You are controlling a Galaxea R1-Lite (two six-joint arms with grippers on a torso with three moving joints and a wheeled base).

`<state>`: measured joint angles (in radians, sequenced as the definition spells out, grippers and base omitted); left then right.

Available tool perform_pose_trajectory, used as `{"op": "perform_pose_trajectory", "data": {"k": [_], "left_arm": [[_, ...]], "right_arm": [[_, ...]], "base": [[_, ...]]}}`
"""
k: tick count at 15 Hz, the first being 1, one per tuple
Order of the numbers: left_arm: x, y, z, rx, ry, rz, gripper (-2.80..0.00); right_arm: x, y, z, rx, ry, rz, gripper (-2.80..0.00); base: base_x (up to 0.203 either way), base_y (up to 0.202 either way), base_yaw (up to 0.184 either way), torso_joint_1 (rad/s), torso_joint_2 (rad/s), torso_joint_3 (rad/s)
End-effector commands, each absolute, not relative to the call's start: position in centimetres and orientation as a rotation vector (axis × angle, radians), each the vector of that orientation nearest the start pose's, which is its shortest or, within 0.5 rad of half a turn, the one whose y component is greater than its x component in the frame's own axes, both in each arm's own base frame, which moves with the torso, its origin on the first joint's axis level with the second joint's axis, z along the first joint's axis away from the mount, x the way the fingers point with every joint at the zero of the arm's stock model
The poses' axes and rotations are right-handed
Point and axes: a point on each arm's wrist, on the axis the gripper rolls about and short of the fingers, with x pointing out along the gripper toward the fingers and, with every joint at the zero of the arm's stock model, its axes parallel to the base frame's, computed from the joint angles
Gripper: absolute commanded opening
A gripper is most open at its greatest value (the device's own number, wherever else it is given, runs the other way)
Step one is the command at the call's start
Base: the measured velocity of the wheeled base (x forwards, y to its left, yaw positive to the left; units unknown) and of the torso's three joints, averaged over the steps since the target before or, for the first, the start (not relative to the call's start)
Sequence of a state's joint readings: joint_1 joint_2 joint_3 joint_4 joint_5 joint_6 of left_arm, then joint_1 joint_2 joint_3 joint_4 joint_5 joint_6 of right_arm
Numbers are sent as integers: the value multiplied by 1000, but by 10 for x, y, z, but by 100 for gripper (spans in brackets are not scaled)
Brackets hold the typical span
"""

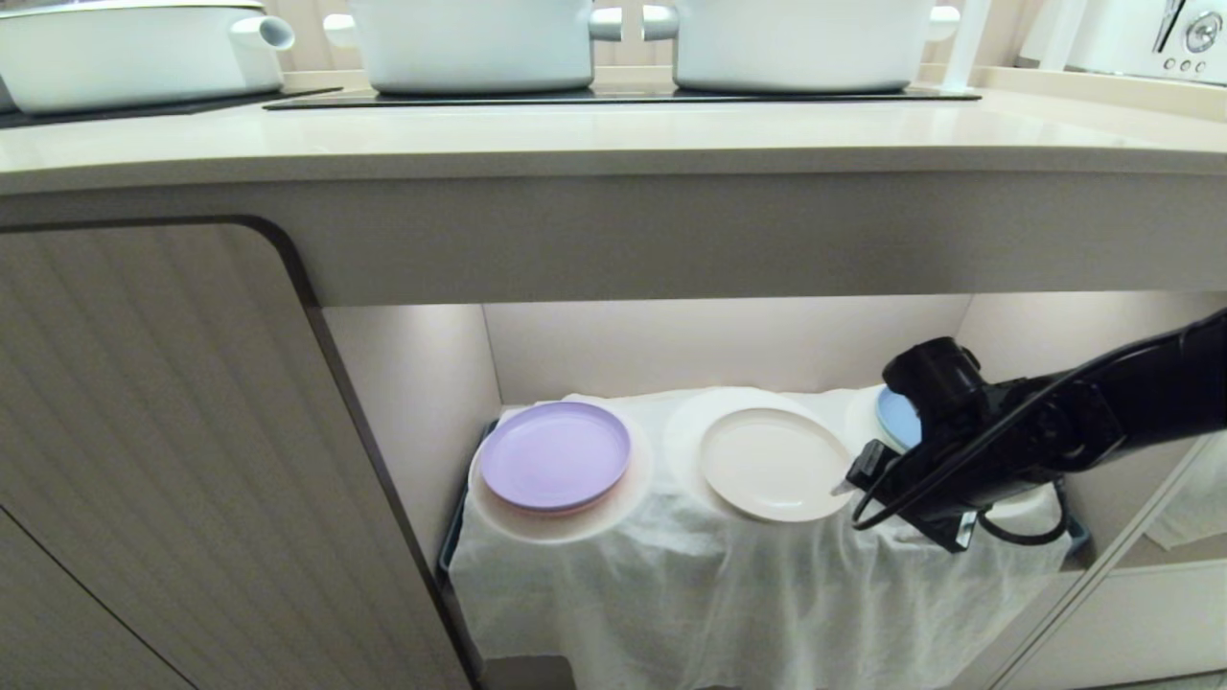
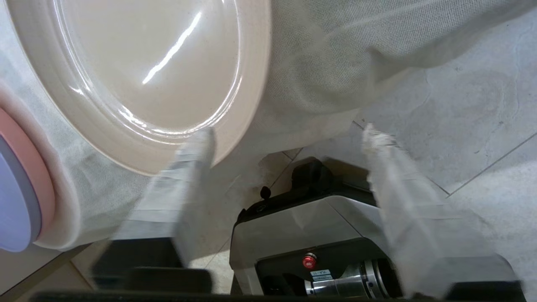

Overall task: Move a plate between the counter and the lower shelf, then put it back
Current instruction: Put the plate in the cupboard, then pick up the plate in the cupboard

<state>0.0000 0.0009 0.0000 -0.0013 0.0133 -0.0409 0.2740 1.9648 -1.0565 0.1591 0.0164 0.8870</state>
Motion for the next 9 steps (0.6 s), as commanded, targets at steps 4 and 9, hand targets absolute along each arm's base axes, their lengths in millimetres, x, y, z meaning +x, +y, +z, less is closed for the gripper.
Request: {"op": "perform_pose_trajectory", "data": {"k": [4,9], "left_arm": [[-23,0,76,-41,0,14,-280],[-23,0,76,-41,0,14,-280]], "right_arm": [[311,88,100,667,1094,-226,-280],[302,85,104,667,1092,-225,-280]], "base": [[0,0,0,0,0,0],[0,0,0,0,0,0]]}}
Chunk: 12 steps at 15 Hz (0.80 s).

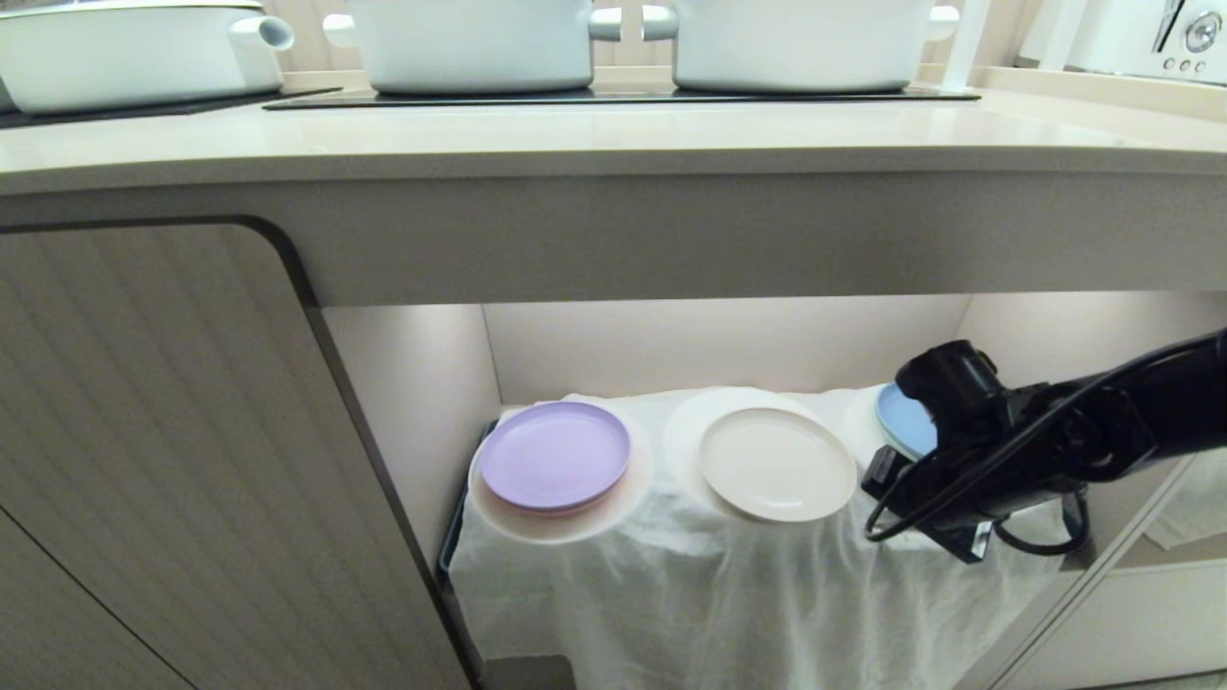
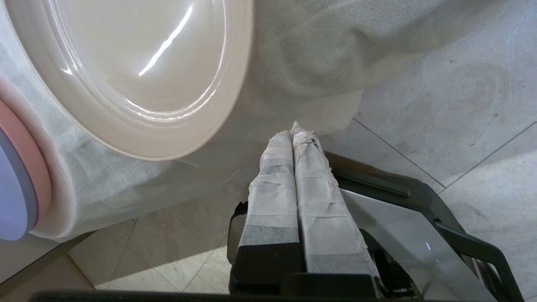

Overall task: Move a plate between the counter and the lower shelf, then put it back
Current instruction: Pick up the plate in the cupboard

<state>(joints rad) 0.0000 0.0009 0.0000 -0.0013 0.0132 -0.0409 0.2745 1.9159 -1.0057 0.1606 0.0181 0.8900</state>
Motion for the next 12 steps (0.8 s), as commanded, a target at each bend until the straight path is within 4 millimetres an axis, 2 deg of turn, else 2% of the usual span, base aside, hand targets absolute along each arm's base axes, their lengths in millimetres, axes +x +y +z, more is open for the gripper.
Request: {"op": "perform_pose_trajectory", "data": {"k": [1,7,12], "left_arm": [[-23,0,76,-41,0,14,-280],[-23,0,76,-41,0,14,-280],[-23,0,76,-41,0,14,-280]], "right_arm": [[299,85,104,666,1094,-225,-280],[273,78,110,659,1104,-215,-280],[228,66,112,616,1151,-143,-280]], "base": [[0,0,0,0,0,0],[0,0,0,0,0,0],[0,0,0,0,0,0]]}}
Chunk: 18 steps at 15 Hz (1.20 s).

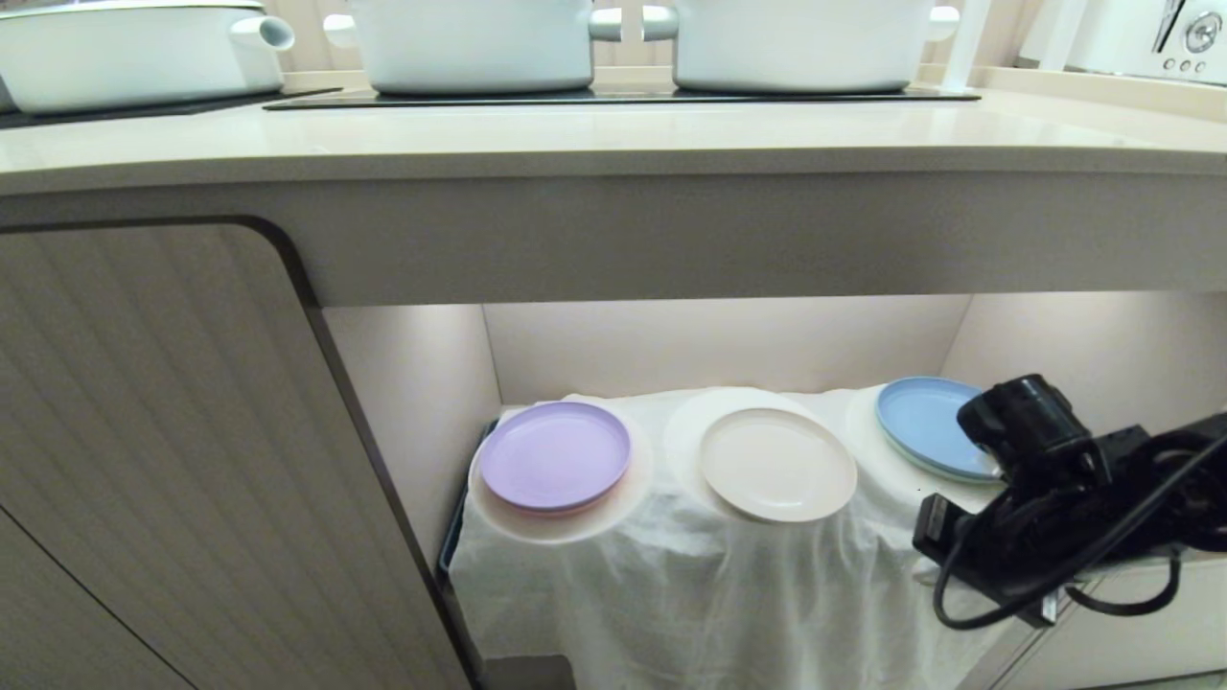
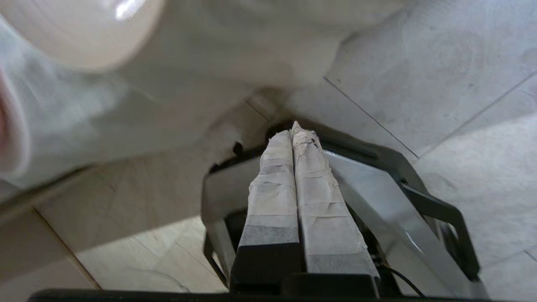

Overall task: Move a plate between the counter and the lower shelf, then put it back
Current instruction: Pick up the plate in the cupboard

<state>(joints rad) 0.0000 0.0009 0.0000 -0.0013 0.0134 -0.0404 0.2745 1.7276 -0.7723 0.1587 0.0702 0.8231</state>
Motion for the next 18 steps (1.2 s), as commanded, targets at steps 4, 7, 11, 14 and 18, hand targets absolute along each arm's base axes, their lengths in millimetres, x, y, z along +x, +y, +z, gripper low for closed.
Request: {"op": "perform_pose_trajectory", "data": {"k": [4,7,11,14,18], "left_arm": [[-23,0,76,-41,0,14,-280],[-23,0,76,-41,0,14,-280],[-23,0,76,-41,0,14,-280],[-23,0,76,-41,0,14,-280],[-23,0,76,-41,0,14,-280]], "right_arm": [[184,55,123,519,1120,-2,-280],[154,46,138,422,1026,105,-280],[111,34,156,274,828,234,-280],[83,21,163,108,647,192,-280],[49,10,162,3,391,168,-280]], "base": [[0,0,0,0,0,0],[0,0,0,0,0,0],[0,0,0,0,0,0],[0,0,0,0,0,0],[0,0,0,0,0,0]]}}
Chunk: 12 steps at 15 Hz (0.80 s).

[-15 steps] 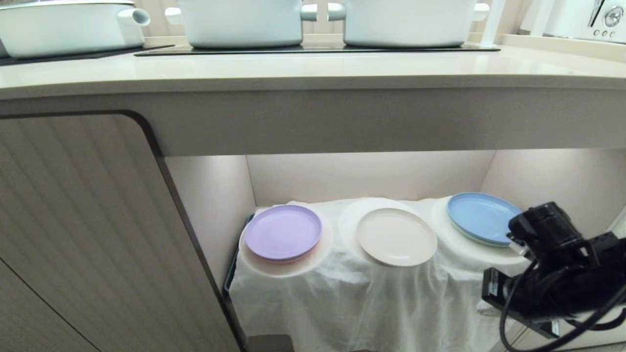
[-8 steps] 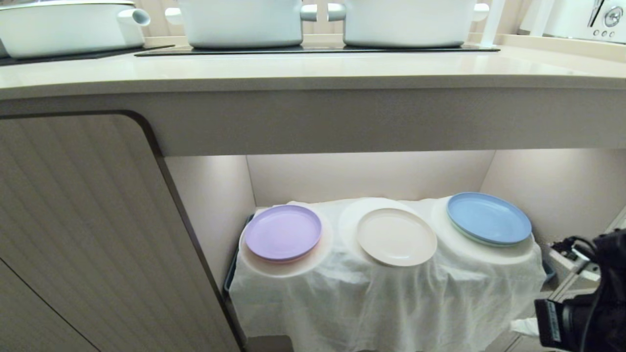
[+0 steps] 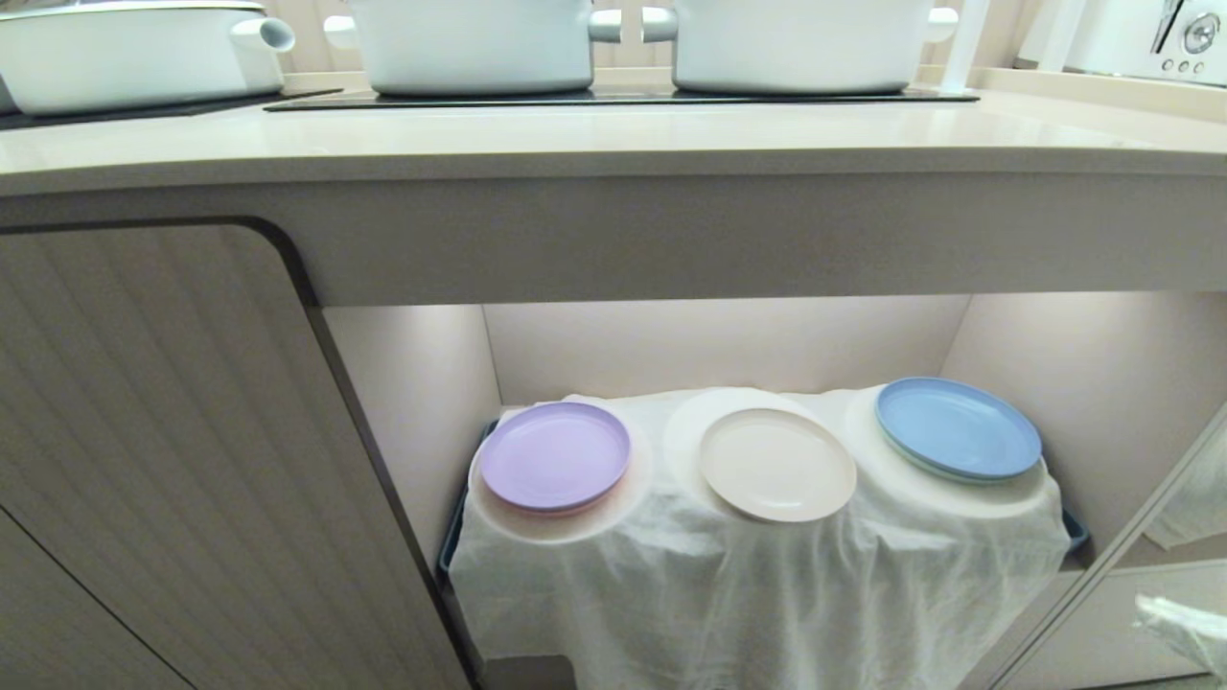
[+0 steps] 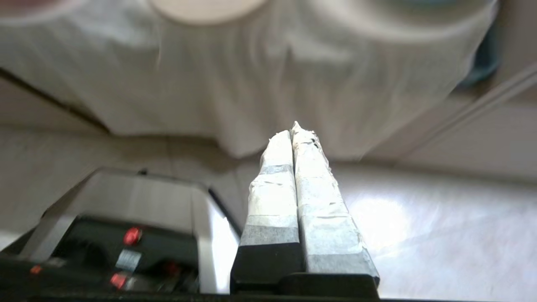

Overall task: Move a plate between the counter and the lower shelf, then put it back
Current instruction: Pick up the plate in the cupboard

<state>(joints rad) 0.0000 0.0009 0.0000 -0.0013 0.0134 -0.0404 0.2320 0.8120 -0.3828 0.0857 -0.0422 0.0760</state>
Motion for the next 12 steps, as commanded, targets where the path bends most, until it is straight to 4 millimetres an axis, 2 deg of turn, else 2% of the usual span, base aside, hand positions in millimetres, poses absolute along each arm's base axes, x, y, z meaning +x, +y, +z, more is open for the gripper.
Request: {"op": "perform_pose_trajectory", "data": {"k": [1,4,7,8,12], "left_arm": [[-23,0,76,-41,0,14,-280],[-23,0,76,-41,0,14,-280],[-23,0,76,-41,0,14,-280],[-23,0,76,-41,0,14,-280],[-23,0,76,-41,0,14,-280]], "right_arm": [[39,7,154,-21,343,162,-280],[11,0,130,-96,218,93,-280],[-5,1,105,-137,150,78,-280],[-6,2,92,-171,156,75,-280],[-18,2,78,-200,60,64,-280]], "base": [[0,0,0,0,0,0],[0,0,0,0,0,0],[0,0,0,0,0,0],[0,0,0,0,0,0],[0,0,0,0,0,0]]}}
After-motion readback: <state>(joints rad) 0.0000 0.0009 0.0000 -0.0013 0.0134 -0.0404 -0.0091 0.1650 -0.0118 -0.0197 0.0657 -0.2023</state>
